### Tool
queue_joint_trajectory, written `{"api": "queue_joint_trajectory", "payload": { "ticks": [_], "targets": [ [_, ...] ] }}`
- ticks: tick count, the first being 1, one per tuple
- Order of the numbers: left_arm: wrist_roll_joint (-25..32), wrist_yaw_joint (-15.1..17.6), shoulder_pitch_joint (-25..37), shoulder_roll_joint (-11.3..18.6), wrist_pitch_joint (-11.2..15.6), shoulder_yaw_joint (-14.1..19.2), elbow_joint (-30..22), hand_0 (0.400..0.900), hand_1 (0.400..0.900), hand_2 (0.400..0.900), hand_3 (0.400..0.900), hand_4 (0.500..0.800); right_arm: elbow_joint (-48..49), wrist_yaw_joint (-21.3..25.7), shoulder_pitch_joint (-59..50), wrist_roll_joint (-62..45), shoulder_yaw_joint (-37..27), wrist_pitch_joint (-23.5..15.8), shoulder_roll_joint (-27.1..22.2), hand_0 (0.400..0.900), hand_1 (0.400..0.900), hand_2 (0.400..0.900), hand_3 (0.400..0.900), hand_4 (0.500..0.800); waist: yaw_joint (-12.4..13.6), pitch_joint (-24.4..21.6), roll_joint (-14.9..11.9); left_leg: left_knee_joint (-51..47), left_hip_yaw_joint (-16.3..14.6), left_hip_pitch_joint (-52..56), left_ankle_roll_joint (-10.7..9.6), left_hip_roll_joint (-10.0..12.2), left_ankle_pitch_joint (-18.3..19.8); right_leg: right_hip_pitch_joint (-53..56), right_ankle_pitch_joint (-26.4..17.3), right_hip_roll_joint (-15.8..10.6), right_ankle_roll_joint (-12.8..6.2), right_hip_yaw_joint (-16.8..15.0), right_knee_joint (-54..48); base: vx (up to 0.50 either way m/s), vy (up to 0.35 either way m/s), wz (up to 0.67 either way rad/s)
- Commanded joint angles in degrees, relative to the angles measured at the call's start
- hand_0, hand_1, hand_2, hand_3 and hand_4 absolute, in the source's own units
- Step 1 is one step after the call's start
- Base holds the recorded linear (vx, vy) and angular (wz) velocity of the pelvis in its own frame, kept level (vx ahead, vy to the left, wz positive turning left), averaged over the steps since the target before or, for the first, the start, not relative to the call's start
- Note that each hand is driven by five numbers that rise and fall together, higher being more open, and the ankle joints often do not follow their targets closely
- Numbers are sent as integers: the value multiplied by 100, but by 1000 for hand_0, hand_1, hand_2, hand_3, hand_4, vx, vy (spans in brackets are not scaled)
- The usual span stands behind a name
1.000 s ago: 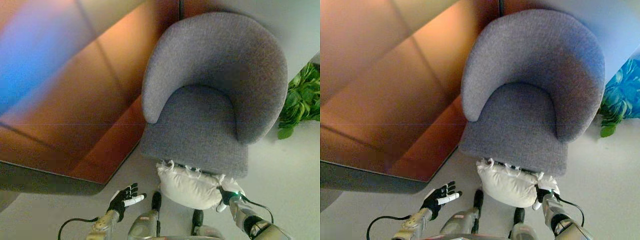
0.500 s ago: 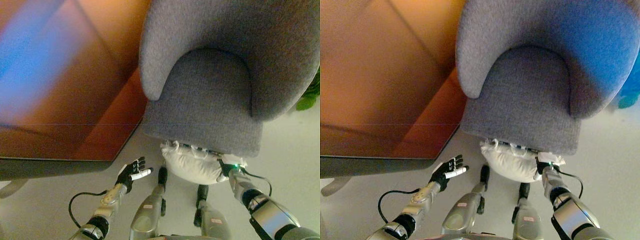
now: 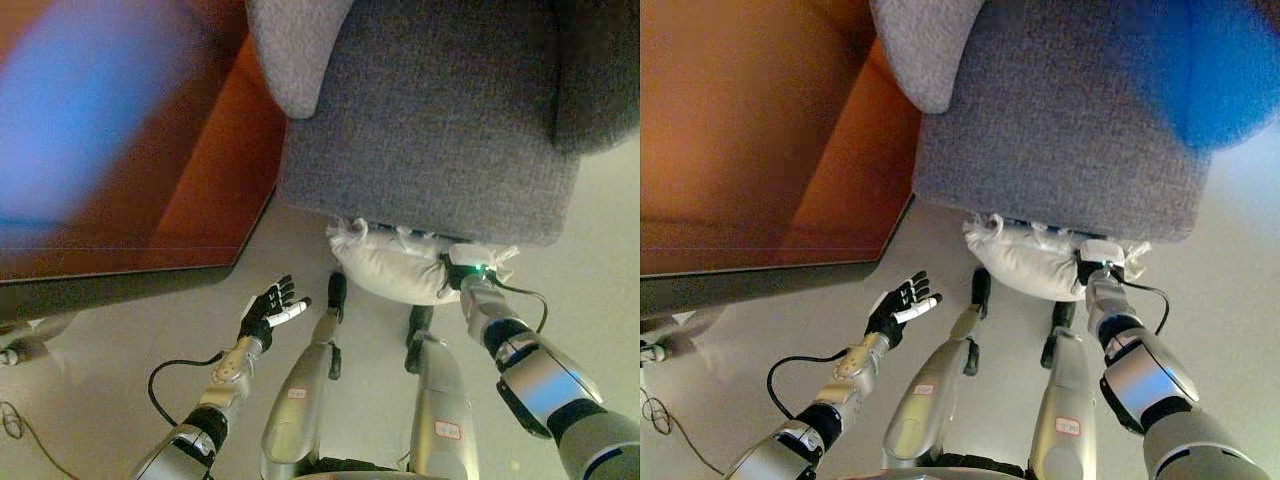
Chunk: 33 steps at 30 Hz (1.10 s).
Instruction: Pick up the pillow and put it on the sofa.
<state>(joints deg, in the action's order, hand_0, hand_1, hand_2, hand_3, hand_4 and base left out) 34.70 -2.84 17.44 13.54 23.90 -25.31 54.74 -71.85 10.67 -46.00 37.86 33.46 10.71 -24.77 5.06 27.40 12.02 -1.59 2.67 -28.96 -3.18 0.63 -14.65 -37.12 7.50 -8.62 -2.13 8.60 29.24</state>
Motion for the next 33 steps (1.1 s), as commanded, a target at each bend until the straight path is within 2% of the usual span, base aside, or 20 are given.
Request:
{"api": "queue_joint_trajectory", "payload": {
  "ticks": [1, 4, 5, 6, 7, 8, 14, 19, 26, 33],
  "targets": [
    [197, 159, 399, -32, 441, -38, -338, 900, 900, 900, 900, 800, -75, -82, -441, 27, 226, 114, -336, 900, 900, 900, 900, 800, 101, 239, 44, 211, -271, -81, 216, -529, 609, 221, -1176, 103, -205, 153, -1772, 0, 0, 0],
    [212, 213, 426, -63, 472, -91, -379, 900, 900, 900, 900, 800, -105, -186, -659, 130, 215, 206, -420, 900, 900, 900, 900, 800, 107, 239, 132, 264, -295, -303, 187, -543, 568, -18, -1216, 78, -223, 140, -1730, -20, 23, 0],
    [215, 247, 415, -62, 475, -105, -415, 900, 900, 900, 900, 800, -122, -216, -732, 139, 234, 252, -460, 771, 771, 771, 771, 722, 110, 239, 173, 278, -307, -368, 179, -542, 552, -88, -1230, 67, -230, 130, -1719, -31, 38, -1],
    [220, 274, 401, -67, 492, -111, -450, 900, 900, 900, 900, 800, -139, -233, -792, 173, 250, 271, -489, 696, 696, 696, 696, 678, 111, 239, 207, 277, -320, -424, 172, -543, 538, -154, -1243, 69, -234, 115, -1717, -38, 31, 0],
    [220, 296, 387, -67, 517, -128, -481, 900, 900, 900, 900, 800, -145, -247, -842, 238, 258, 300, -514, 563, 563, 563, 563, 598, 116, 239, 236, 271, -327, -478, 171, -547, 527, -215, -1255, 69, -237, 107, -1719, -46, 23, 0],
    [235, 318, 360, -66, 547, -155, -508, 900, 900, 900, 900, 800, -152, -225, -885, 248, 257, 322, -536, 400, 400, 400, 400, 500, 122, 239, 268, 264, -335, -532, 173, -552, 516, -275, -1269, 69, -239, 99, -1725, -44, 26, -1],
    [350, 279, 188, -61, 680, -157, -582, 900, 900, 900, 900, 800, -120, -101, -1064, 204, 294, 373, -608, 400, 400, 400, 400, 500, 120, 239, 429, 178, -400, -584, 161, -546, 485, -399, -1300, 62, -239, 50, -1757, -32, 58, -4],
    [394, 125, 129, -20, 783, -114, -604, 900, 900, 900, 900, 800, -79, 121, -1056, -55, 233, 237, -574, 400, 400, 400, 400, 500, 122, 239, 399, 105, -415, -394, 151, -521, 501, -231, -1291, 69, -243, 69, -1801, -41, 28, -4],
    [388, -3, 225, 74, 649, -36, -585, 900, 900, 900, 900, 800, -11, 228, -990, -502, 84, -239, -489, 400, 400, 400, 400, 500, 136, 220, 179, 1, -405, 92, 162, -468, 580, 266, -1279, 77, -255, 157, -1906, -44, -13, -3],
    [145, -64, 135, 264, 367, 169, -402, 900, 900, 900, 900, 800, 402, 314, -431, -1105, 9, -895, -266, 400, 400, 400, 400, 500, 191, -177, -298, -127, -384, 655, 166, -331, 756, 917, -1199, 129, -289, 241, -2071, -22, -55, -6]
  ]
}}
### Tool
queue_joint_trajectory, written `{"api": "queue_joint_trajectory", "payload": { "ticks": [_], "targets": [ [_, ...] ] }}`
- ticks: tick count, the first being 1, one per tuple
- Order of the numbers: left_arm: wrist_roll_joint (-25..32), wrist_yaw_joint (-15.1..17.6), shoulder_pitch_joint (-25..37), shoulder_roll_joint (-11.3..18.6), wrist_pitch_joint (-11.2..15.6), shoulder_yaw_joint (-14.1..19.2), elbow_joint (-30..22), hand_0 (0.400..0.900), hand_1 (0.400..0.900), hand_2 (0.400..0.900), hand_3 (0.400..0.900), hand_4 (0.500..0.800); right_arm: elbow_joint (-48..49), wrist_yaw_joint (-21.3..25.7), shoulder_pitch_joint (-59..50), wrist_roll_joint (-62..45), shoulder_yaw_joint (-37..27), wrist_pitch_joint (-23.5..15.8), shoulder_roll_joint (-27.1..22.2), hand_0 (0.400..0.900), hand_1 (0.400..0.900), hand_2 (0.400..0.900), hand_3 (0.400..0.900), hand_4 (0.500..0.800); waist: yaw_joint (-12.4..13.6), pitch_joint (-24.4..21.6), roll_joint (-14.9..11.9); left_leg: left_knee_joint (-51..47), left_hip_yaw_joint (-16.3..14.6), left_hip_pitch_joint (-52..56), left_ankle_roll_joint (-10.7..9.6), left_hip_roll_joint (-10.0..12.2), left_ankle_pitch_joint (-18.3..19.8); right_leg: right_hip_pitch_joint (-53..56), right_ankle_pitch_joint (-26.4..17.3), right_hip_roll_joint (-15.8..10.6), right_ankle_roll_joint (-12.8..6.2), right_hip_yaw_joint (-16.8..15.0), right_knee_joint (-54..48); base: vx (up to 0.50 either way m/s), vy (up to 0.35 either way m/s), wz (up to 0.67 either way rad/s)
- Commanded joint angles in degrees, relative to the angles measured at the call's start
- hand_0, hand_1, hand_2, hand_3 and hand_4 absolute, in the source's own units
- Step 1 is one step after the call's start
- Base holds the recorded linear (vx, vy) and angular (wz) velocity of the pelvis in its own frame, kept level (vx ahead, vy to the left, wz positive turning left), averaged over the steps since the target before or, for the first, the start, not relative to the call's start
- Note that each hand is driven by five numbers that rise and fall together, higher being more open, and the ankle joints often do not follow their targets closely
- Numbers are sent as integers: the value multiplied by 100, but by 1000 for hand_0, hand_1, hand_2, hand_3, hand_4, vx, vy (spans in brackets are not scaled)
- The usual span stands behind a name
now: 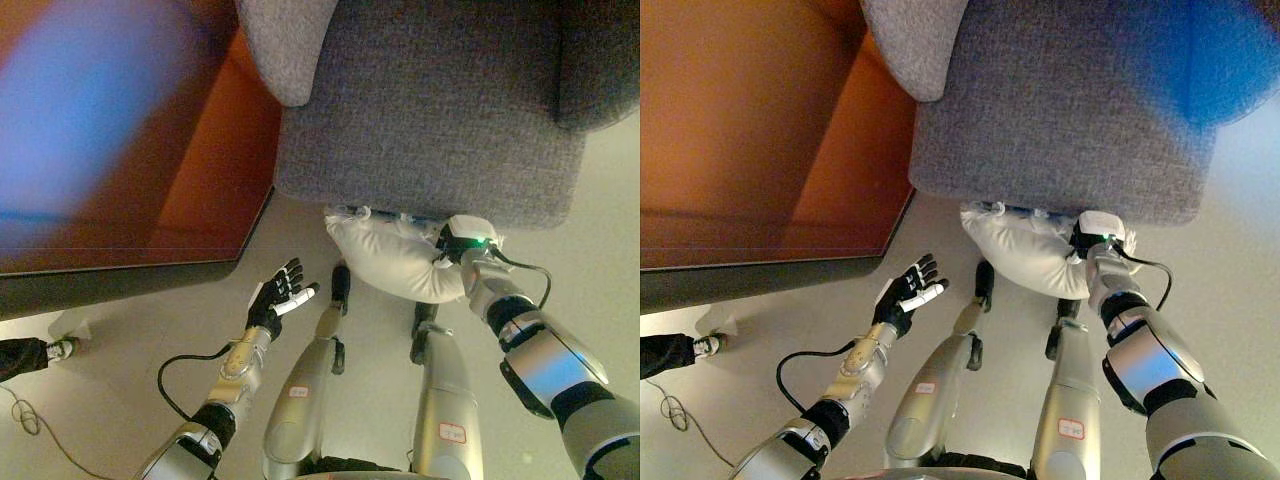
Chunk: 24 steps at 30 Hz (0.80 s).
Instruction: Pick up the pillow and put it on the sofa.
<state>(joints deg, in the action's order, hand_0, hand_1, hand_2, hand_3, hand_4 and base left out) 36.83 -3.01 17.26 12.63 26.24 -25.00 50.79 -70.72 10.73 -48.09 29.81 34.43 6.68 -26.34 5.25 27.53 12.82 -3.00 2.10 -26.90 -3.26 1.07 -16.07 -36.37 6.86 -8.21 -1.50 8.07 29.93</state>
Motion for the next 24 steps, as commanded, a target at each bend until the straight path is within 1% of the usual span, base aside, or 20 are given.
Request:
{"api": "queue_joint_trajectory", "payload": {
  "ticks": [1, 3, 4, 5, 7, 9, 12, 13, 14, 16, 17, 18, 22, 23, 24],
  "targets": [
    [-180, -66, 129, 398, 35, 210, 48, 900, 900, 900, 900, 800, 430, 337, -23, -427, -89, -639, -54, 400, 400, 400, 400, 500, 195, -309, -524, 1, -329, 613, 168, -334, 949, 1061, -1103, 85, -372, 329, -2185, 32, -84, -7],
    [-266, -120, 63, 448, -124, 317, 126, 900, 900, 900, 900, 800, 671, 309, 276, -595, -74, -822, -47, 400, 400, 400, 400, 500, 206, -517, -702, -30, -351, 884, 152, -265, 1017, 1403, -1039, 109, -393, 369, -2255, 80, -71, -7],
    [-352, -144, 14, 462, -194, 377, 148, 900, 900, 900, 900, 800, 816, 317, 423, -687, -63, -874, -50, 400, 400, 400, 400, 500, 207, -606, -768, -48, -361, 1018, 138, -222, 1049, 1579, -1000, 129, -397, 388, -2300, 161, -49, -8],
    [-447, -162, -72, 487, -319, 461, 174, 900, 900, 900, 900, 800, 1103, 231, 652, -752, -84, -905, -78, 400, 400, 400, 400, 500, 203, -749, -865, -69, -376, 1228, 111, -161, 1102, 1858, -937, 173, -397, 412, -2365, 183, -46, -9],
    [-591, -166, -233, 482, -427, 589, 191, 900, 900, 900, 900, 800, 1562, 209, 1015, -788, -126, -968, -107, 400, 400, 400, 400, 500, 193, -966, -1010, -94, -384, 1466, 90, -117, 1152, 2199, -911, 220, -401, 437, -2496, 197, -51, -9],
    [-902, -149, -553, 483, -588, 805, 153, 900, 900, 900, 900, 800, 2586, 8, 1696, -793, -261, -833, -266, 400, 400, 400, 400, 500, 158, -1247, -1224, -117, -414, 1844, 74, -75, 1242, 2673, -875, 264, -413, 439, -2630, 216, -53, -10],
    [-1302, -151, -1016, 458, -714, 1139, 110, 900, 900, 900, 900, 800, 3804, -214, 2599, -621, -518, -794, -420, 400, 400, 400, 400, 500, 66, -1591, -1480, -138, -439, 2262, 85, -31, 1349, 3097, -827, 343, -405, 377, -2699, 206, -40, -13],
    [-1387, -149, -1125, 458, -741, 1208, 98, 900, 900, 900, 900, 800, 4069, -272, 2789, -579, -589, -795, -465, 400, 400, 400, 400, 500, 45, -1665, -1535, -142, -451, 2363, 89, -16, 1380, 3195, -816, 357, -407, 361, -2713, 193, -30, -16],
    [-1506, -158, -1276, 462, -794, 1353, 106, 900, 900, 900, 900, 800, 4485, -436, 3061, -513, -740, -809, -558, 400, 400, 400, 400, 500, 3, -1795, -1617, -137, -479, 2507, 97, 11, 1427, 3349, -801, 374, -408, 311, -2734, 167, -15, -17],
    [-1602, -193, -1420, 464, -858, 1515, 146, 900, 900, 900, 900, 800, 4969, -636, 3352, -521, -950, -843, -728, 400, 400, 400, 400, 500, -47, -1944, -1692, -143, -524, 2689, 107, 45, 1484, 3512, -781, 404, -408, 264, -2755, 142, 2, -18],
    [-1643, -227, -1479, 467, -851, 1591, 194, 900, 900, 900, 900, 800, 5131, -652, 3460, -477, -1059, -924, -802, 400, 400, 400, 400, 500, -77, -2007, -1722, -145, -550, 2769, 112, 62, 1510, 3580, -767, 420, -405, 241, -2755, 108, 16, -18],
    [-1672, -248, -1535, 465, -840, 1673, 244, 900, 900, 900, 900, 800, 5318, -781, 3526, -496, -1207, -966, -900, 400, 400, 400, 400, 500, -110, -2067, -1749, -149, -570, 2851, 119, 75, 1536, 3653, -752, 440, -401, 205, -2757, 82, 21, -17],
    [-1728, -333, -1657, 478, -882, 1922, 350, 900, 900, 900, 900, 800, 5999, -1117, 3696, -714, -1840, -1127, -1364, 400, 400, 400, 400, 500, -187, -2220, -1816, -153, -624, 3086, 133, 110, 1620, 3874, -682, 478, -390, 139, -2752, 75, 16, -12],
    [-1718, -335, -1668, 483, -888, 1941, 361, 900, 900, 900, 900, 800, 6078, -1102, 3710, -715, -1931, -1155, -1426, 400, 400, 400, 400, 500, -195, -2238, -1826, -150, -625, 3112, 135, 111, 1631, 3901, -673, 483, -386, 132, -2752, 70, 2, -6],
    [-1741, -370, -1695, 488, -885, 2022, 415, 900, 900, 900, 900, 800, 6203, -1189, 3690, -786, -2130, -1179, -1567, 400, 400, 400, 400, 500, -204, -2290, -1848, -146, -631, 3161, 136, 121, 1657, 3951, -646, 493, -381, 126, -2750, 66, -1, -4]
  ]
}}
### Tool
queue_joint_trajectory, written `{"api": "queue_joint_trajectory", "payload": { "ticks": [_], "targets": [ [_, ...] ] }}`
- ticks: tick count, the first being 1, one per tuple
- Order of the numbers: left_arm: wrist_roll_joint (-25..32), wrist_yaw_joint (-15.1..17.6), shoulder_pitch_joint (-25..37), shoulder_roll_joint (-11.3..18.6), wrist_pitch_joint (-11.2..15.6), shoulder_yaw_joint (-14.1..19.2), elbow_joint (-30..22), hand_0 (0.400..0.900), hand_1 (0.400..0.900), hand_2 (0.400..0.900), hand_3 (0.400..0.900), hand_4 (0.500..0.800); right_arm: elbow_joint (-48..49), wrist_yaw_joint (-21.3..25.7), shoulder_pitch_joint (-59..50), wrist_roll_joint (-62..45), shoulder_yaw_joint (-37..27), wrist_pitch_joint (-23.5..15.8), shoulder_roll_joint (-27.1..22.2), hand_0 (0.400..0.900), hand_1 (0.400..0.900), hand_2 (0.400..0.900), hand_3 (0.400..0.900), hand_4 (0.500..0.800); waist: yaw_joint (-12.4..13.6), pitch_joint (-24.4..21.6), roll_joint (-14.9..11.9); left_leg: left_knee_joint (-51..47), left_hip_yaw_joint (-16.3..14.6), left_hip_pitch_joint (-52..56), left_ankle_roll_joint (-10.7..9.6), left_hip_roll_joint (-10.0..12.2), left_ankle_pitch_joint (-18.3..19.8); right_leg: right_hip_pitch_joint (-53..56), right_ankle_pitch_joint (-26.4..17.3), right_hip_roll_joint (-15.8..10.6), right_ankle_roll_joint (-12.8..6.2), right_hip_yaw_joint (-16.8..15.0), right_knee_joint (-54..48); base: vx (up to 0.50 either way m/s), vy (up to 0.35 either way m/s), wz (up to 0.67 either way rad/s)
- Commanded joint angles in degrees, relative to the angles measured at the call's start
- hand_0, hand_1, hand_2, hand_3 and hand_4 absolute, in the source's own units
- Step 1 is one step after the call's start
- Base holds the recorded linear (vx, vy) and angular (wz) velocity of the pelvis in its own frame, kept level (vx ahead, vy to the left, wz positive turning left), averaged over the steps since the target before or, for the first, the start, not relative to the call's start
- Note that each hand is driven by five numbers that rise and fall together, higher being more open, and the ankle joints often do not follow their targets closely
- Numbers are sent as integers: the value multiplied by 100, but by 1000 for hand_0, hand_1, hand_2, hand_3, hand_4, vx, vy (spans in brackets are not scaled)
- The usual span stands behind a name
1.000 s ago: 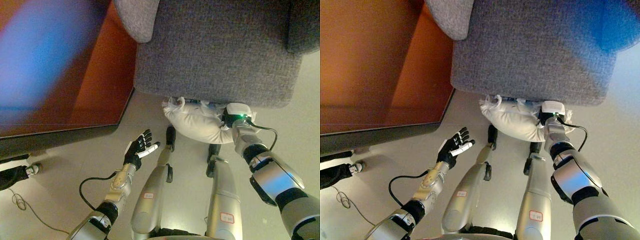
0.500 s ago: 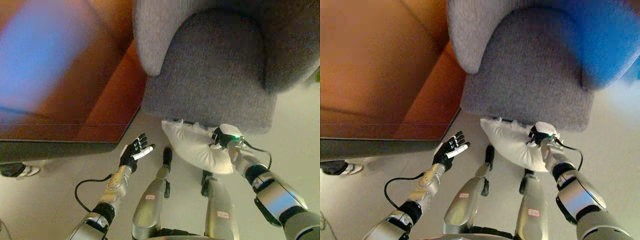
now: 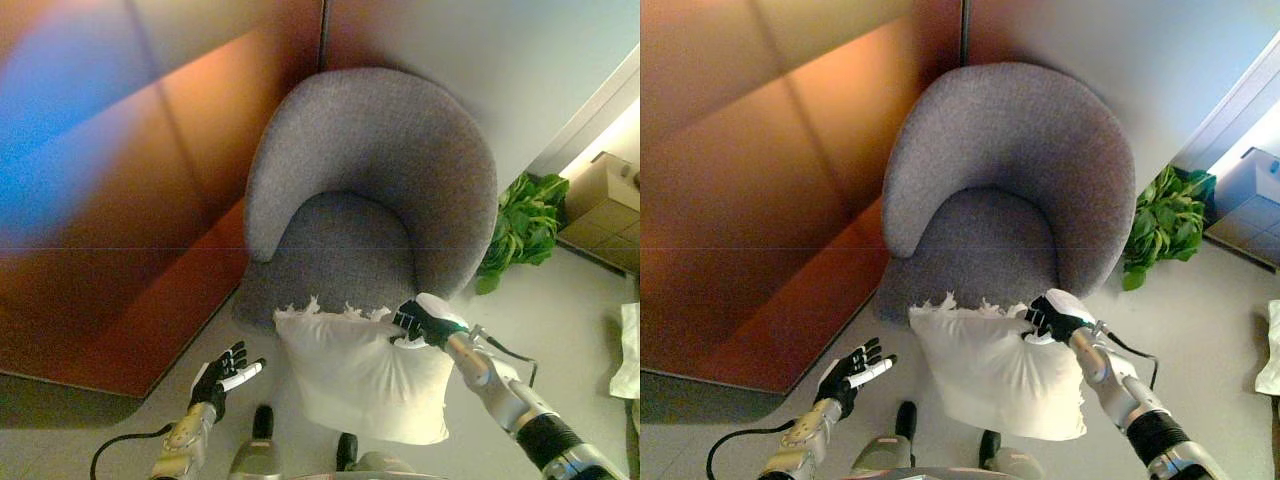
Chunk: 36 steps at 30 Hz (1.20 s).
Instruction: Pick up the pillow and put it on the sofa.
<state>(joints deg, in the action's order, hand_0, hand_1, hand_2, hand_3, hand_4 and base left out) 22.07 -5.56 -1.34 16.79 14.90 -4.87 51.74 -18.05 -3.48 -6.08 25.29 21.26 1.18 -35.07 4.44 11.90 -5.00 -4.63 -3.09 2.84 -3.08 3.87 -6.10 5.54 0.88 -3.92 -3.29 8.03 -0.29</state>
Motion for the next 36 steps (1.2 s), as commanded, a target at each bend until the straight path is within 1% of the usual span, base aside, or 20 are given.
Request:
{"api": "queue_joint_trajectory", "payload": {
  "ticks": [1, 5, 12, 16, 19, 21, 22, 23, 24, 25, 26, 27, 28, 29, 31, 36],
  "targets": [
    [-275, -132, 161, 78, 246, 56, 361, 900, 900, 900, 900, 800, 986, 242, -539, -385, -935, -668, -789, 400, 400, 400, 400, 500, -126, -757, -84, 18, -110, 220, 118, -154, 676, -203, -35, 69, -201, 124, 266, 80, -2, -3],
    [-271, -139, 190, 107, 180, 135, 449, 900, 900, 900, 900, 800, 1036, 161, -1053, -529, -1278, -552, -1195, 400, 400, 400, 400, 500, -81, -857, -146, 31, -73, 315, 109, -133, 726, -75, 32, 88, -172, 162, 266, 61, -3, 3],
    [-257, -124, 255, 256, 85, 161, 542, 900, 900, 900, 900, 800, 446, 148, -2670, -923, -1153, -48, -1817, 400, 400, 400, 400, 500, 160, -915, -319, 72, 114, 370, 65, -113, 749, 126, 141, 105, -104, 344, 265, 67, -19, 19],
    [-223, -99, 318, 324, 16, 72, 603, 900, 900, 900, 900, 800, -473, 156, -3617, -1215, -656, 26, -2112, 400, 400, 400, 400, 500, 345, -947, -396, 85, 243, 347, 30, -115, 730, 195, 185, 95, -76, 482, 257, 75, -4, 24],
    [-218, -90, 351, 381, 6, -53, 643, 900, 900, 900, 900, 800, -1182, 163, -4127, -1392, -232, 80, -2163, 400, 400, 400, 400, 500, 496, -937, -444, 89, 342, 319, 8, -121, 701, 245, 189, 91, -56, 593, 230, 79, -24, 24],
    [-236, -123, 379, 430, -22, -174, 672, 900, 900, 900, 900, 800, -1792, 149, -4460, -1364, 125, -12, -2126, 400, 400, 400, 400, 500, 616, -926, -472, 84, 417, 300, -10, -125, 676, 284, 182, 91, -44, 674, 196, 94, -38, 25],
    [-228, -150, 382, 447, -60, -229, 660, 900, 900, 900, 900, 800, -2055, -42, -4622, -1410, 290, 110, -2096, 900, 900, 900, 900, 800, 661, -920, -475, 81, 444, 295, -18, -127, 665, 300, 177, 90, -43, 703, 180, 96, -42, 24],
    [-250, -207, 403, 481, -130, -312, 636, 900, 900, 900, 900, 800, -2509, -341, -4866, -1421, 513, 198, -2024, 900, 900, 900, 900, 800, 733, -905, -486, 81, 478, 280, -31, -128, 652, 317, 169, 88, -46, 735, 156, 77, -52, 22],
    [-273, -273, 418, 520, -149, -400, 619, 900, 900, 900, 900, 800, -2917, -469, -5085, -1484, 703, 168, -1998, 900, 900, 900, 900, 800, 797, -891, -499, 76, 515, 268, -37, -130, 640, 332, 155, 91, -50, 754, 125, 59, -57, 20],
    [-270, -327, 440, 550, -178, -474, 595, 900, 900, 900, 900, 800, -3199, -540, -5291, -1580, 852, 222, -1977, 900, 900, 900, 900, 800, 841, -878, -503, 73, 543, 251, -40, -128, 623, 337, 143, 94, -49, 773, 104, 43, -51, 18],
    [-258, -387, 479, 584, -203, -586, 571, 900, 900, 900, 900, 800, -3646, -622, -5537, -1656, 957, 194, -1909, 900, 900, 900, 900, 800, 901, -857, -506, 72, 574, 230, -48, -121, 601, 344, 138, 98, -42, 804, 89, 34, -35, 13],
    [-259, -414, 496, 590, -207, -623, 570, 900, 900, 900, 900, 800, -3794, -642, -5631, -1681, 994, 206, -1884, 900, 900, 900, 900, 800, 921, -847, -502, 71, 587, 225, -49, -121, 596, 348, 137, 101, -39, 814, 83, 27, -33, 15],
    [-227, -479, 524, 615, -192, -745, 569, 900, 900, 900, 900, 800, -4276, -637, -5878, -1691, 1061, 67, -1853, 900, 900, 900, 900, 800, 984, -831, -503, 68, 618, 201, -45, -127, 585, 345, 128, 108, -39, 826, 64, 6, -31, 14],
    [-215, -510, 541, 635, -201, -821, 548, 900, 900, 900, 900, 800, -4538, -653, -6051, -1787, 1119, 36, -1847, 900, 900, 900, 900, 800, 1028, -811, -500, 66, 648, 175, -42, -132, 576, 341, 129, 117, -33, 837, 50, -6, -29, 14],
    [-158, -555, 533, 669, -204, -868, 522, 900, 900, 900, 900, 800, -4728, -732, -6220, -1856, 1189, 116, -1873, 900, 900, 900, 900, 800, 1058, -772, -482, 59, 696, 164, -32, -149, 565, 341, 130, 127, -23, 840, 47, -10, -7, 6],
    [-116, -577, 425, 658, -123, -873, 506, 900, 900, 900, 900, 800, -4898, -663, -6283, -1816, 1233, 199, -1980, 900, 900, 900, 900, 800, 1019, -762, -434, 28, 690, 211, -2, -185, 559, 387, 130, 134, -15, 811, 19, -1, 17, -5]
  ]
}}
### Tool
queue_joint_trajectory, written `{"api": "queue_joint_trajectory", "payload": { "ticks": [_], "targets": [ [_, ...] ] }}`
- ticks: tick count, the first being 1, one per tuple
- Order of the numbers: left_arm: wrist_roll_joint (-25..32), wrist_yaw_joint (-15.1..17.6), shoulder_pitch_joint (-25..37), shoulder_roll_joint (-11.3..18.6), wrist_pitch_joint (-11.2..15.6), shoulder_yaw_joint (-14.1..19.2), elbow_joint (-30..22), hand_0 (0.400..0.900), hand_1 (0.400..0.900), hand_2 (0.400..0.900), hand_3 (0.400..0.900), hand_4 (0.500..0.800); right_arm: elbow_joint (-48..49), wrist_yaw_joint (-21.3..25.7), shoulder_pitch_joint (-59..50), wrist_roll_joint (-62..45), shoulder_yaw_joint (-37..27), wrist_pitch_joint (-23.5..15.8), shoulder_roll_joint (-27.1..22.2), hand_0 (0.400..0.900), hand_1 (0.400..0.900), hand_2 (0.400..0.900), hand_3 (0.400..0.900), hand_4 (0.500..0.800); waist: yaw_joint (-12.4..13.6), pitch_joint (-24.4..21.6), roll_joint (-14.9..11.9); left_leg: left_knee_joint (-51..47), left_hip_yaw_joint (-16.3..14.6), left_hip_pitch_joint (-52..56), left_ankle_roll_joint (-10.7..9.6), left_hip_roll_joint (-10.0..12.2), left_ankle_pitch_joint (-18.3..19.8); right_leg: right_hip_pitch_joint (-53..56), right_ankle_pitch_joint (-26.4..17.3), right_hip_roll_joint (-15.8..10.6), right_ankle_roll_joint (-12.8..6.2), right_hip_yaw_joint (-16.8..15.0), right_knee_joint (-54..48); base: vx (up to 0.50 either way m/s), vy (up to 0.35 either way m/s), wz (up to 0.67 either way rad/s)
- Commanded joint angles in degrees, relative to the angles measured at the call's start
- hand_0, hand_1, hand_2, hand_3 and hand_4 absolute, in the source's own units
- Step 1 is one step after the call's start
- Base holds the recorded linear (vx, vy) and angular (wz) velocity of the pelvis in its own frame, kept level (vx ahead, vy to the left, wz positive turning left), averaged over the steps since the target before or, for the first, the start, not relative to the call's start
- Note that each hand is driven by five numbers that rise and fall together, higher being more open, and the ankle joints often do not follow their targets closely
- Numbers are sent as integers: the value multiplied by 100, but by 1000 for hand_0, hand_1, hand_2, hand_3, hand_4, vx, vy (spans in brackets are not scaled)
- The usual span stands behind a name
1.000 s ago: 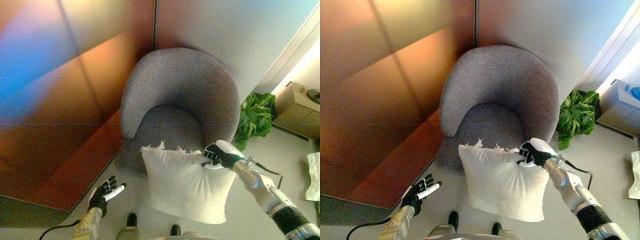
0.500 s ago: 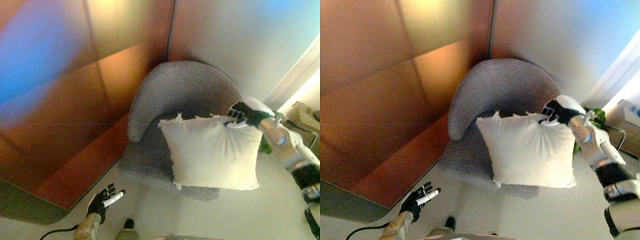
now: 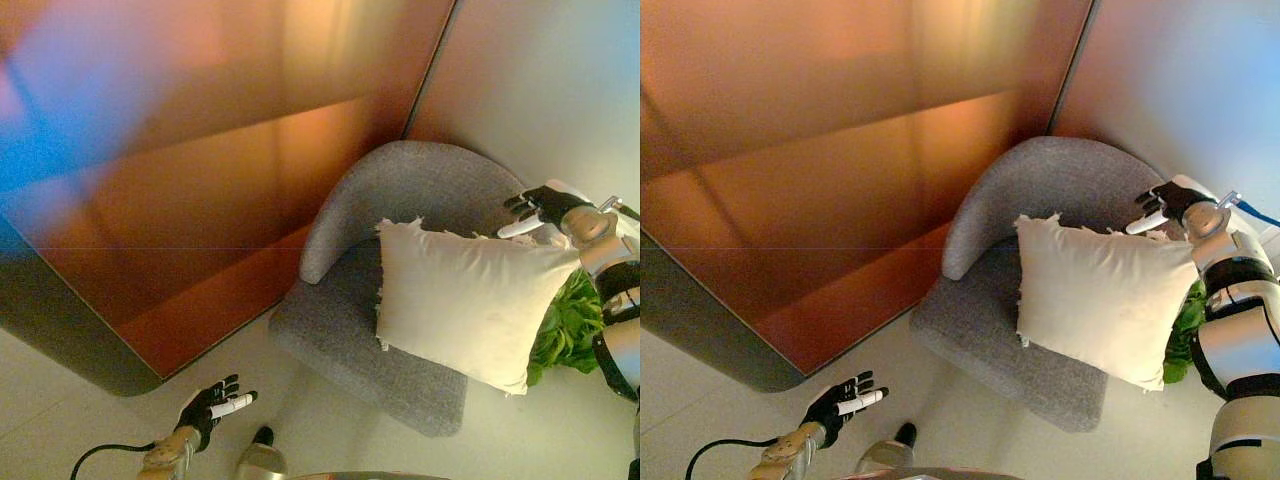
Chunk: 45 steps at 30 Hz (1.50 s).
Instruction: Pick up the pillow and put it on the sofa.
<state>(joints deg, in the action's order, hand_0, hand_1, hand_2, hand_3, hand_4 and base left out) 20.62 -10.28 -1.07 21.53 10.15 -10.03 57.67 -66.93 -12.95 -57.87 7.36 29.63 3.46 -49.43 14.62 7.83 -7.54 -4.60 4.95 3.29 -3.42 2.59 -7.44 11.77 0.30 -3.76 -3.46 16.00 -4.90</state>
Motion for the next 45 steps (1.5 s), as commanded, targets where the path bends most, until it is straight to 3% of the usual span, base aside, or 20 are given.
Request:
{"api": "queue_joint_trajectory", "payload": {
  "ticks": [1, 8, 11, 19, 25, 29, 34, 37, 41, 45],
  "targets": [
    [29, -89, 377, 170, 358, -363, -101, 900, 900, 900, 900, 800, -12, 314, -1104, 10, 404, 7, -578, 900, 900, 900, 900, 800, -11, -361, -171, 21, -123, 174, 35, -61, 694, -230, 187, 114, 0, 9, 475, -4, 38, -11],
    [108, -17, 314, 167, 399, -348, -100, 900, 900, 900, 900, 800, -130, 482, -993, 285, 321, 175, -792, 900, 900, 900, 900, 800, -101, -386, -100, 23, -206, 201, 54, -76, 714, -237, 183, 101, -15, -74, 462, -14, 18, -10],
    [164, 10, 315, 180, 437, -373, -97, 900, 900, 900, 900, 800, -118, 713, -1023, 234, 299, 72, -873, 900, 900, 900, 900, 800, -134, -377, -80, 20, -226, 206, 53, -73, 722, -242, 177, 101, -24, -108, 448, -52, -5, -6],
    [111, -48, 300, 123, 443, -369, -110, 900, 900, 900, 900, 800, 562, 554, -885, -1008, 41, -187, -951, 900, 900, 900, 900, 800, -283, -410, -10, 22, -288, 223, 57, -79, 763, -272, 203, 82, -20, -184, 470, -57, 20, -6],
    [134, -44, 235, -1, 490, -284, -95, 900, 900, 900, 900, 800, 1699, 634, 88, -2187, -856, -207, -714, 900, 900, 900, 900, 800, -505, -426, 115, 26, -410, 254, 66, -80, 797, -316, 193, 44, -36, -304, 493, -76, 49, -15],
    [60, -47, 196, -116, 544, -141, -33, 900, 900, 900, 900, 800, 3187, 1078, 1237, -2563, -1643, -309, -271, 900, 900, 900, 900, 800, -763, -412, 188, 34, -545, 268, 75, -70, 837, -389, 209, 42, -36, -450, 534, -82, 44, -18],
    [0, 45, 113, -305, 594, 57, -101, 900, 900, 900, 900, 800, 5233, 1617, 2932, -1981, -2418, -515, 721, 900, 900, 900, 900, 800, -1087, -351, 286, 35, -715, 300, 116, -48, 891, -481, 232, 50, -50, -661, 587, -90, 49, -25],
    [-39, 188, 52, -489, 660, 182, -140, 900, 900, 900, 900, 800, 6020, 1697, 4082, -1643, -2648, -936, 1220, 900, 900, 900, 900, 800, -1285, -357, 342, 30, -847, 338, 141, -37, 925, -520, 236, 50, -77, -783, 601, -63, 56, -28],
    [-46, 340, -94, -684, 792, 255, -182, 900, 900, 900, 900, 800, 6288, 1942, 5336, -1391, -2676, -1412, 1820, 900, 900, 900, 900, 800, -1502, -371, 412, 29, -1016, 384, 158, -31, 965, -565, 233, 48, -128, -921, 619, -52, 47, -24],
    [6, 383, -137, -751, 892, 292, -165, 900, 900, 900, 900, 800, 5889, 2466, 5893, -1313, -2461, -1398, 2342, 900, 900, 900, 900, 800, -1642, -369, 452, 18, -1121, 414, 163, -39, 990, -584, 217, 34, -164, -963, 604, -51, 35, -17]
  ]
}}
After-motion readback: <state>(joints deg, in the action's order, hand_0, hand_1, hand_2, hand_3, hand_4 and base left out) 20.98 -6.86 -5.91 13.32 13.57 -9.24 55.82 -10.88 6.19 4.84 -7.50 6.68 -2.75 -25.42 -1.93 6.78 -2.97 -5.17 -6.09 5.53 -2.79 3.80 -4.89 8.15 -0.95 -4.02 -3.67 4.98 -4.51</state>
